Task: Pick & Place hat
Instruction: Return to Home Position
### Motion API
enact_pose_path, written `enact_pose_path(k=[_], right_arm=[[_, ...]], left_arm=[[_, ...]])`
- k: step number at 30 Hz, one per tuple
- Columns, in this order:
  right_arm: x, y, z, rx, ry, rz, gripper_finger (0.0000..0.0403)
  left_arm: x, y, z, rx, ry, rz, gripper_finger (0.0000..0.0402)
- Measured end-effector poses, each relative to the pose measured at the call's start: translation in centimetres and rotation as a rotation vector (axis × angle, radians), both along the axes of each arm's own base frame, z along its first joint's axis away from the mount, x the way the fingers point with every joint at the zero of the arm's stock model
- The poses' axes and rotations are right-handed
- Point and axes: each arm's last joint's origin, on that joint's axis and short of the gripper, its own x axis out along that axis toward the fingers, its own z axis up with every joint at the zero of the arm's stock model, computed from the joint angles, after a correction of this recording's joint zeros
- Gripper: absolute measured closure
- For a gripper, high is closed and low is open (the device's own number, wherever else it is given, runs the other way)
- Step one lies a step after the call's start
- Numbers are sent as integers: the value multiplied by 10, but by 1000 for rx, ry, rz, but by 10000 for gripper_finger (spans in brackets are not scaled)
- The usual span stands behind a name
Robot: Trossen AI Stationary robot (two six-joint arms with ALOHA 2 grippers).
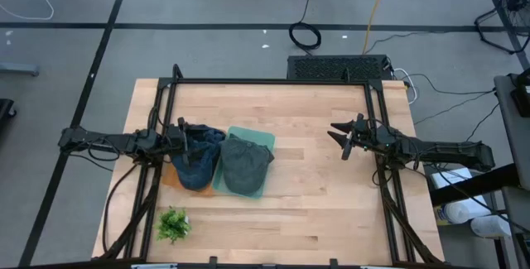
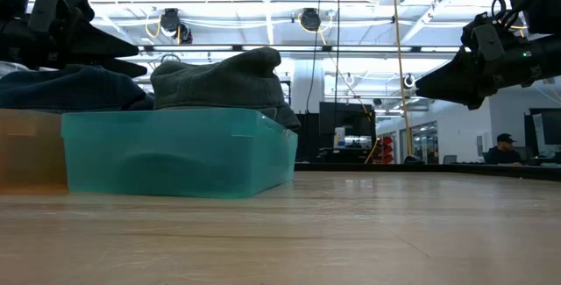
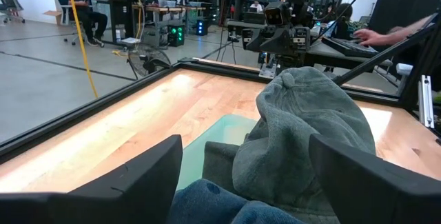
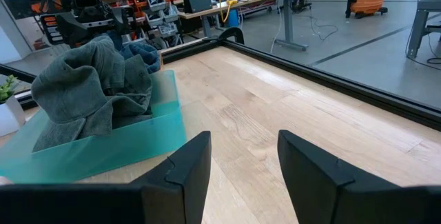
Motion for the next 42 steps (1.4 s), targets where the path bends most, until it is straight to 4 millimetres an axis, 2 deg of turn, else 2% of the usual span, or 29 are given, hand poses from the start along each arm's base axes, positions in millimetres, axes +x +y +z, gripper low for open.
enact_pose_path(k=[6,19,32,42], right_arm=[[0,0,0,0,0,0,248],[0,0,0,0,0,0,248],[0,0,0,0,0,0,248],[0,0,0,0,0,0,248]], left_arm=[[0,0,0,0,0,0,87],[0,0,0,0,0,0,69],[0,0,0,0,0,0,87],[0,0,0,0,0,0,72]])
